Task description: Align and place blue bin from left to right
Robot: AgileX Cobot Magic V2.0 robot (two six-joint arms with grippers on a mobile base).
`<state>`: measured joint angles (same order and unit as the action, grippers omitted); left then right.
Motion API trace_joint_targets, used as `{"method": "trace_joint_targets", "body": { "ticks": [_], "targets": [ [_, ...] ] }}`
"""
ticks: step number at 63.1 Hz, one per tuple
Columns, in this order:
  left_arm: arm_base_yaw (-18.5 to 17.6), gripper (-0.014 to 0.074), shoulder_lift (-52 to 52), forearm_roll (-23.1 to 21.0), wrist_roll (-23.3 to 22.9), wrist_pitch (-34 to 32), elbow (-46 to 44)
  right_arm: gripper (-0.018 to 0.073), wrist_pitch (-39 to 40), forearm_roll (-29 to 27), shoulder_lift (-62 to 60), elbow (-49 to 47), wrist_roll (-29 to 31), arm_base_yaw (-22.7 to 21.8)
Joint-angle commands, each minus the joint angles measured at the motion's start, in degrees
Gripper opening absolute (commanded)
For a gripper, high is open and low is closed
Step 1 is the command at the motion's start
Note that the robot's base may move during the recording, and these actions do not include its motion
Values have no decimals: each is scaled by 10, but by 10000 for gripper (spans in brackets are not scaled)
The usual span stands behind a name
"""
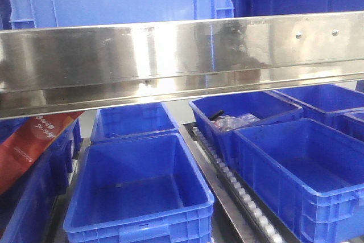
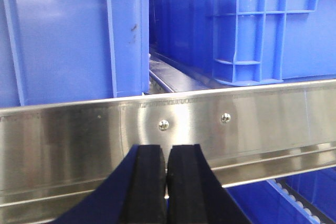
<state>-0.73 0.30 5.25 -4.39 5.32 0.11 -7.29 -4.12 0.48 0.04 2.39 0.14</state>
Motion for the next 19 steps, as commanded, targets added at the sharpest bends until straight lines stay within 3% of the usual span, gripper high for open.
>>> {"method": "trace_joint_targets", "body": {
  "ticks": [1, 19],
  "targets": [
    [1, 11, -3, -2, 2, -11, -1, -70, 17, 3, -5, 0, 4, -1],
    [1, 11, -3, -2, 2, -11, -1, -70, 17, 3, -5, 0, 4, -1]
  ]
}}
